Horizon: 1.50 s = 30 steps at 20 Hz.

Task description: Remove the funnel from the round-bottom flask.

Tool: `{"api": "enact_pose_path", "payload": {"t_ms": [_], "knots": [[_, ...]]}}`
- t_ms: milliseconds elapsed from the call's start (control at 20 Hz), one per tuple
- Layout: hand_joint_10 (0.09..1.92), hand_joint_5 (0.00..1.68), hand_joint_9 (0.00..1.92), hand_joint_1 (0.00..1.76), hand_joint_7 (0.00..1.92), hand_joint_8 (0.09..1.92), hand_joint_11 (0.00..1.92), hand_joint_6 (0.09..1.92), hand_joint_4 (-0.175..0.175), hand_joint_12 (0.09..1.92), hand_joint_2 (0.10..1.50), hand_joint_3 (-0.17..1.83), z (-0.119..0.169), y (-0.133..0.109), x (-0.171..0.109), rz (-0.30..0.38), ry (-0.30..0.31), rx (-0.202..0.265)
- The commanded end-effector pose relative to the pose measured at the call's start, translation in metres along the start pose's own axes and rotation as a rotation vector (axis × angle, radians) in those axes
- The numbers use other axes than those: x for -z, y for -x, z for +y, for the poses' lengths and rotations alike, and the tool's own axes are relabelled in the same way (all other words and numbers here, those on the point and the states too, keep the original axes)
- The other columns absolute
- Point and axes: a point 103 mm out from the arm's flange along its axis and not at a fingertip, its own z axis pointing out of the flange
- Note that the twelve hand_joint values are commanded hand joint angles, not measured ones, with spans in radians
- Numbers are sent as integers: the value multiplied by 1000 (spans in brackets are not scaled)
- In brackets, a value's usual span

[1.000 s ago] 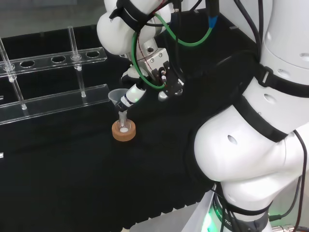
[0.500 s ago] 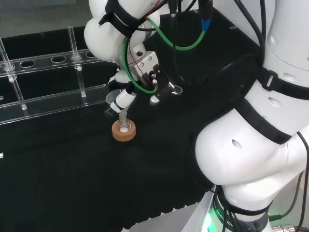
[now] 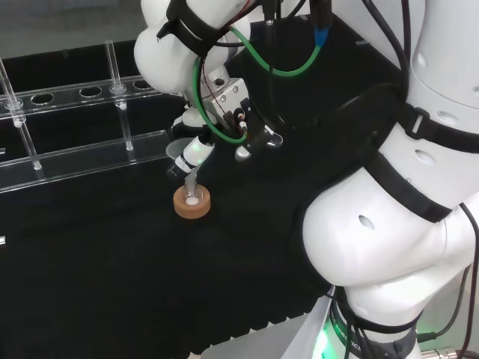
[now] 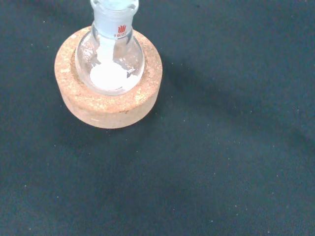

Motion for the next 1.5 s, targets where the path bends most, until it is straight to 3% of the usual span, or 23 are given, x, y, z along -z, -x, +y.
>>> {"api": "enact_pose_path", "payload": {"t_ms": [50, 1500], "knots": [[892, 365, 29, 316, 461, 591, 0, 87, -25, 1302, 723, 12, 0, 0, -1, -3, 4, -3], [877, 545, 178, 392, 669, 577, 0, 87, -34, 1347, 750, 19, 3, -4, 3, -17, 30, -10]]}}
